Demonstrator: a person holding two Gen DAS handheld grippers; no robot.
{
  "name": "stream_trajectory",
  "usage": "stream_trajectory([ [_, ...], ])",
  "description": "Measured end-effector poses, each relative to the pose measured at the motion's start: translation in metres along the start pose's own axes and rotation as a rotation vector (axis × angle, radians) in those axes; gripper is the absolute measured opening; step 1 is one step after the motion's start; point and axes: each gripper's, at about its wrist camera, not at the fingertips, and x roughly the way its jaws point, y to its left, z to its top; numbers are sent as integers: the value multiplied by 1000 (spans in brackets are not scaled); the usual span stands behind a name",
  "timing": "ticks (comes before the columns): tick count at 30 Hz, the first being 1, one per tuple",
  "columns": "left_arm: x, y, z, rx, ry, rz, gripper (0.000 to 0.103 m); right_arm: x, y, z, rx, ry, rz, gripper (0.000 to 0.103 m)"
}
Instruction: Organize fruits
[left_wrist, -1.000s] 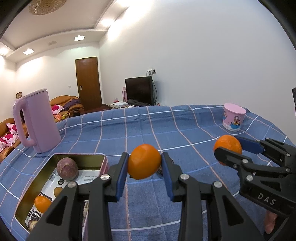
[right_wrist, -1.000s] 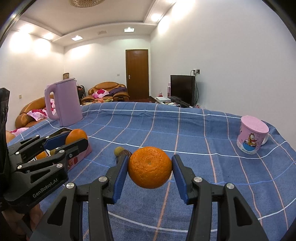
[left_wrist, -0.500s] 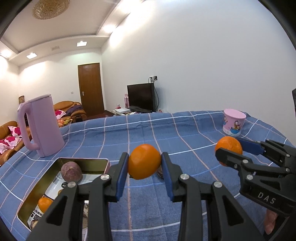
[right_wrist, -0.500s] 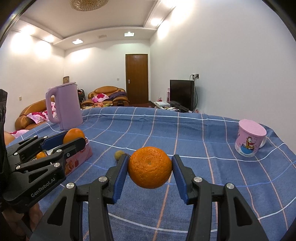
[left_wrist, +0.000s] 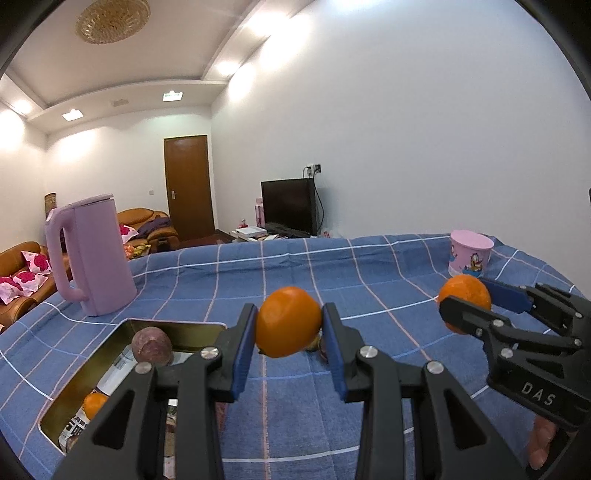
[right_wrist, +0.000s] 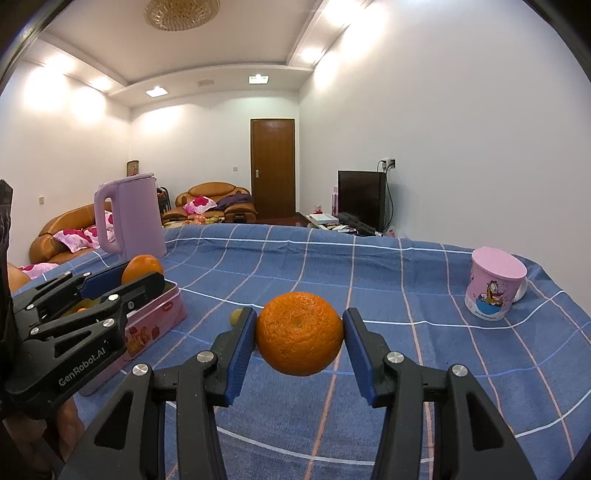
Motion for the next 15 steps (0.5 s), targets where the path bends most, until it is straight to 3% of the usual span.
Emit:
stream_trajectory([
  [15,0,1,1,-6,-1,25,37,-1,2,1,-7,-7,4,50],
])
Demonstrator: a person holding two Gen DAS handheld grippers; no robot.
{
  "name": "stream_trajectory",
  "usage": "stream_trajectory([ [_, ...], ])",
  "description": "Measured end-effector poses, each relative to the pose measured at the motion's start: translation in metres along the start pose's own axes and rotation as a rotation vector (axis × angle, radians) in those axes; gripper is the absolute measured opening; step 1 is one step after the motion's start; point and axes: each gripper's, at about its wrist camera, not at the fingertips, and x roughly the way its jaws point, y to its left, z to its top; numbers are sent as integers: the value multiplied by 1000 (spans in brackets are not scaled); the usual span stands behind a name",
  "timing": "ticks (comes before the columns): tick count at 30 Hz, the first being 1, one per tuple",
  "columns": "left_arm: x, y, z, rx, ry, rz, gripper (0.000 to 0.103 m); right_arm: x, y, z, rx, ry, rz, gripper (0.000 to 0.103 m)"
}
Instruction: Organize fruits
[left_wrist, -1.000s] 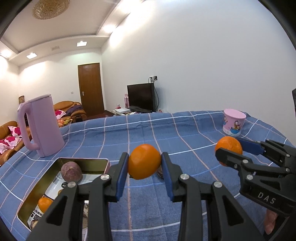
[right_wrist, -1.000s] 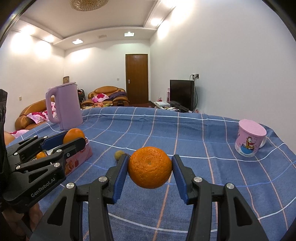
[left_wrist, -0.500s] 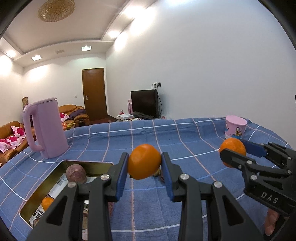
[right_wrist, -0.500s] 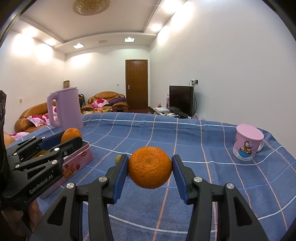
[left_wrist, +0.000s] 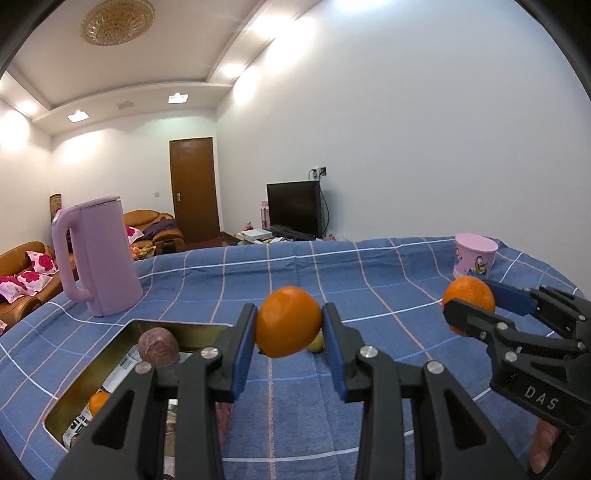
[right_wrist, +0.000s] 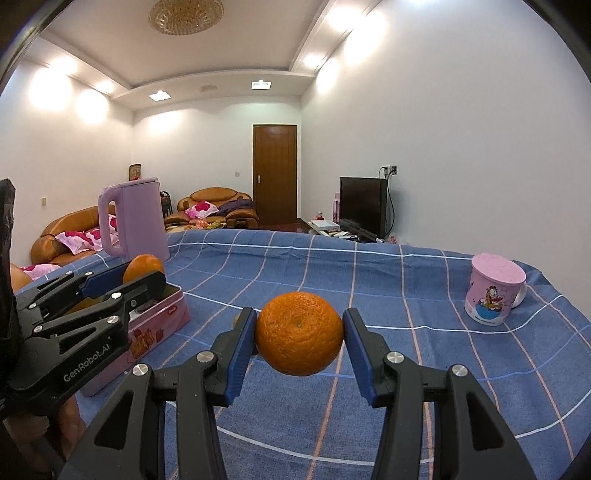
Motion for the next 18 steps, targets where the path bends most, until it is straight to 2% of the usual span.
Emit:
stream_trajectory([
  [18,6,23,-2,-26,56,16,37,15,19,3,-26,30,17,50],
])
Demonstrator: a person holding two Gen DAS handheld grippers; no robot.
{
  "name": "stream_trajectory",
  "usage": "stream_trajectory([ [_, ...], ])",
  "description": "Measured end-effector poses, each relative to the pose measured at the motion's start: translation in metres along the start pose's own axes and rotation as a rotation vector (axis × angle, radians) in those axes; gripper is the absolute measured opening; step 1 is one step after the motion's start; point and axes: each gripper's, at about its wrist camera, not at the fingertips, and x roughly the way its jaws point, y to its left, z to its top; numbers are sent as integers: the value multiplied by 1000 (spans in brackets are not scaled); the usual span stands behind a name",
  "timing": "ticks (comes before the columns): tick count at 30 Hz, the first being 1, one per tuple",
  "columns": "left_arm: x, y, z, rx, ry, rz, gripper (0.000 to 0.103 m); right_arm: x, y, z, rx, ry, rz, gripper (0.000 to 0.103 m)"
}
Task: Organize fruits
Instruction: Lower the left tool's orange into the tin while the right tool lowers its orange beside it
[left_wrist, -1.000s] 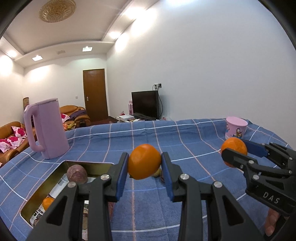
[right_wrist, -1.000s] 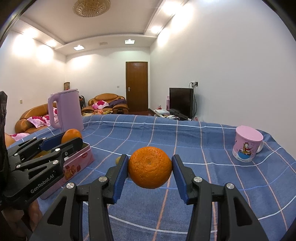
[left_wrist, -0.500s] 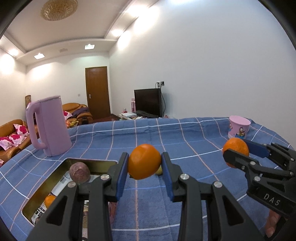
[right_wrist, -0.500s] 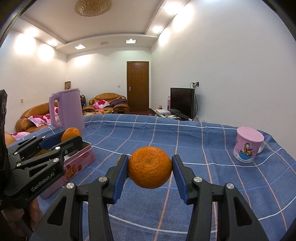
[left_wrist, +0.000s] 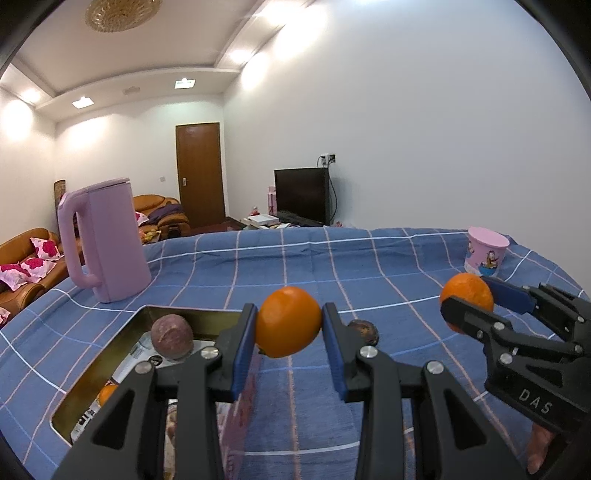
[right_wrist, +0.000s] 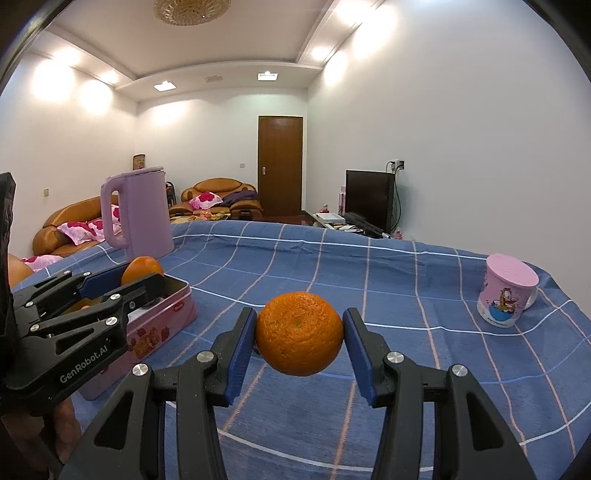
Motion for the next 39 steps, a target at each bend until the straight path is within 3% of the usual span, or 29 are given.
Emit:
stream_trajectory([
  [39,3,110,2,-94,91,174,37,56,105,26,-115,42,196,50],
])
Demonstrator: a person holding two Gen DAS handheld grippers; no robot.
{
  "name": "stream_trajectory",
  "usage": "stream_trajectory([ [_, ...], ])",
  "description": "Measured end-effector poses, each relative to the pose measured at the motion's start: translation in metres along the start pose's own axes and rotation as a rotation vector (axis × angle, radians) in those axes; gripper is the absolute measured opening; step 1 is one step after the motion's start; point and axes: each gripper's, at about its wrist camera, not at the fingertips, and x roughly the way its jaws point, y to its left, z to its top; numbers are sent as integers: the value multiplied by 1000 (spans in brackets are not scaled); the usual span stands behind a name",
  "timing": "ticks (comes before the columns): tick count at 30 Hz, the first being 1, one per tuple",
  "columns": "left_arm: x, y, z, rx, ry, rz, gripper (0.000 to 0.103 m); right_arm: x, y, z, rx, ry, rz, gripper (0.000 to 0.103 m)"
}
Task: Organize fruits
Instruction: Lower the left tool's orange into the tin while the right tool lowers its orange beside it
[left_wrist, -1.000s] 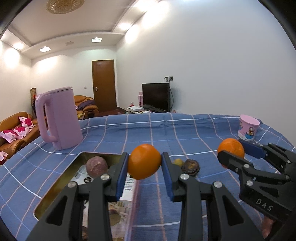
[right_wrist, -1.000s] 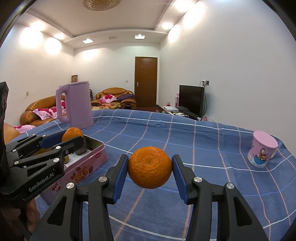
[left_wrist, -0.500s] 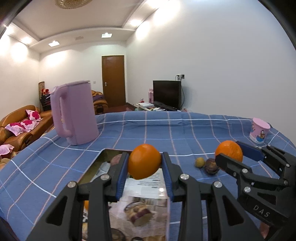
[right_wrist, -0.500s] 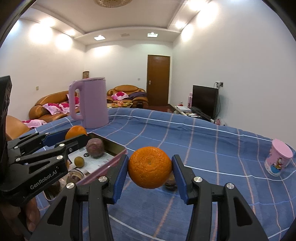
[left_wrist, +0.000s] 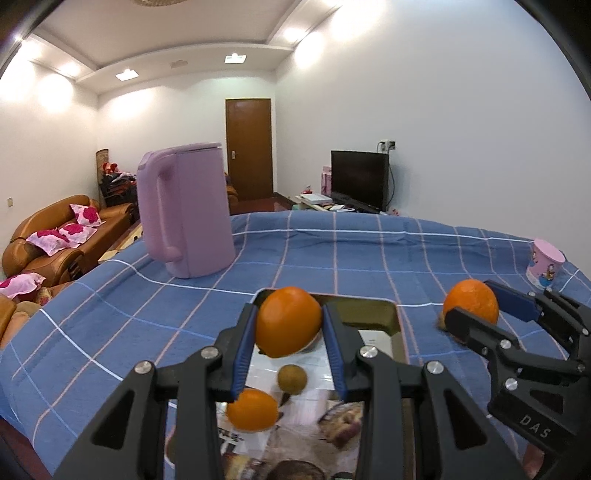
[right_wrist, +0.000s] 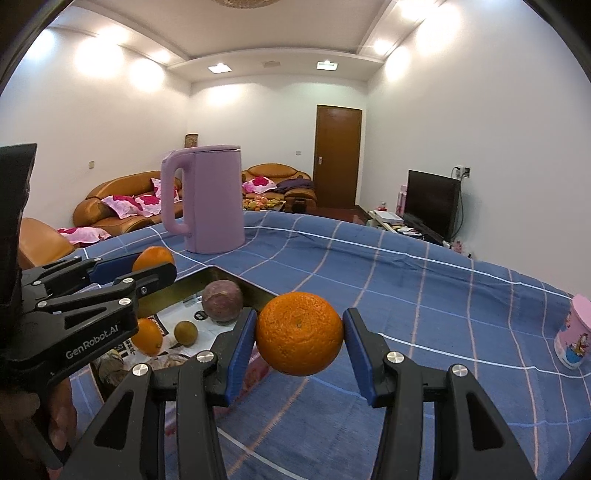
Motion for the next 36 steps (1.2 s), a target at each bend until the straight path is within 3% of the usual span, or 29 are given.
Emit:
stream_trajectory([
  [19,20,22,1,-9,58,39,37,34,24,7,-11,48,62,50],
  [36,39,30,-1,-17,137,24,37,53,37,8,-20,98,91,50],
])
